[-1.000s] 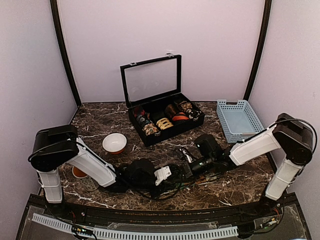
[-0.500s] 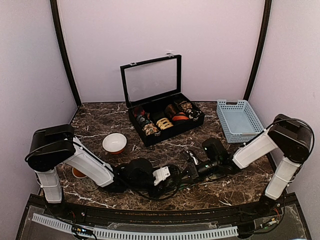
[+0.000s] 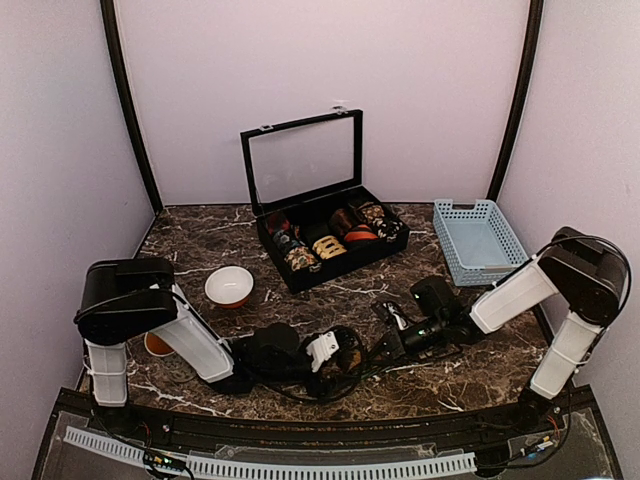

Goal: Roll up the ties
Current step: Roll the tie at the center of the board.

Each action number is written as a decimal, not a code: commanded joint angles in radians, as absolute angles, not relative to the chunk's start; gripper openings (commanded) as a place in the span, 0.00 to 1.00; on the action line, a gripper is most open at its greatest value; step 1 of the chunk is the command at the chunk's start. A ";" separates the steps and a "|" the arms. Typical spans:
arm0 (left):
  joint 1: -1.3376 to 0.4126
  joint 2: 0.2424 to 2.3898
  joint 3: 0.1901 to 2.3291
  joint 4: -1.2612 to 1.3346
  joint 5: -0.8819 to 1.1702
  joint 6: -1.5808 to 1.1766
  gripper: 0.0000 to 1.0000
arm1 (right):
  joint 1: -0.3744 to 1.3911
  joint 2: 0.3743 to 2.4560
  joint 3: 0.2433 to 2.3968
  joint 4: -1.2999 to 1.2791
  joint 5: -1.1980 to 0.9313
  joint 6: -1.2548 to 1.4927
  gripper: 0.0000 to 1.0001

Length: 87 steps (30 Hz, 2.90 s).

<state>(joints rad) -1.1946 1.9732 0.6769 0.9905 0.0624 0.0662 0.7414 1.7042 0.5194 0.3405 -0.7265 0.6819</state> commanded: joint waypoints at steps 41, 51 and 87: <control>-1.201 1.995 0.733 0.647 0.034 0.131 0.28 | 0.864 1.675 0.674 0.204 -0.689 0.727 0.37; -1.197 1.966 0.732 0.667 0.024 0.113 0.53 | 0.832 1.683 0.579 0.213 -0.664 0.718 0.00; -1.224 2.139 0.827 0.989 0.010 -0.090 0.35 | 0.726 1.664 0.480 0.217 -0.588 0.666 0.00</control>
